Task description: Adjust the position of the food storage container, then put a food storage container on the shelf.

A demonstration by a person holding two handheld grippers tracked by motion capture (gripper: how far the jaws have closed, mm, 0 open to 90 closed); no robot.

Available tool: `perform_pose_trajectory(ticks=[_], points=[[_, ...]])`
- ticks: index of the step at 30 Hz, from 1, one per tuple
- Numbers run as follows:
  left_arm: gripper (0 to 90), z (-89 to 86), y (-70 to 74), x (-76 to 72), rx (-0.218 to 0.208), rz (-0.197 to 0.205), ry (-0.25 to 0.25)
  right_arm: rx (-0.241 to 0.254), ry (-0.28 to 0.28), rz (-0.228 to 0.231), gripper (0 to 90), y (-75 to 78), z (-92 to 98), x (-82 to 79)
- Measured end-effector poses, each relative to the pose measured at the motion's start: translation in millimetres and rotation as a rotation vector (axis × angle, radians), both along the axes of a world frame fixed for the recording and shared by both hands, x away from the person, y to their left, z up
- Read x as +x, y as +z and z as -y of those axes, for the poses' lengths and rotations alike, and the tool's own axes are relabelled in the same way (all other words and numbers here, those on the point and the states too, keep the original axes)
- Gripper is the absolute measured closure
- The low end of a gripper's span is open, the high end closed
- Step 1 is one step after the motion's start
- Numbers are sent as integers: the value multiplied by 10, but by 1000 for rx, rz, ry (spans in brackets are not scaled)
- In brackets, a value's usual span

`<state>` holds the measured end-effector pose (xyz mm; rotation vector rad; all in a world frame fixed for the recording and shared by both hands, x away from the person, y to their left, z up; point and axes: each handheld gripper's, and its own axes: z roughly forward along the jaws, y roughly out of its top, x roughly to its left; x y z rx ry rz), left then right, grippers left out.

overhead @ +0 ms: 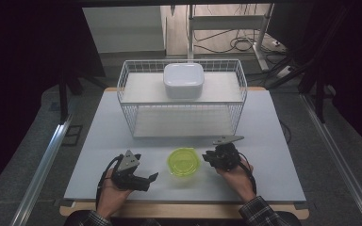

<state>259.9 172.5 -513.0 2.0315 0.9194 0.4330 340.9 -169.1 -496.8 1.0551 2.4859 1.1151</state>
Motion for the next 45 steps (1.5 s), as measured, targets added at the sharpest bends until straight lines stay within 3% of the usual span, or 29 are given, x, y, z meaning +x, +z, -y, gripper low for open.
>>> perform_pose_trajectory(ticks=[4, 9, 22, 26, 31, 35, 38, 45], points=[[58, -38, -1, -13, -19, -15, 2, -18, 15, 47, 644, 55, 86, -68], [58, -34, -34, -24, -9, -30, -4, -13, 10, 63, 558, 92, 143, -131], [57, -71, -43, -60, -12, -22, 0, 18, 23, 60, 384, 106, 175, -208], [57, -55, -47, -60, -4, -20, -5, 47, 14, 46, 344, 117, 196, -199], [57, -58, -51, -58, -7, -22, -6, 77, 8, 8, 312, 128, 198, -190], [57, -54, -51, -59, -6, -21, -8, 44, 21, 17, 312, 131, 162, -201], [57, -46, -50, -59, -4, -19, -10, 54, 17, 18, 326, 146, 146, -203], [57, -39, -45, -62, -5, -15, -10, 133, 20, -18, 406, 153, 120, -151]])
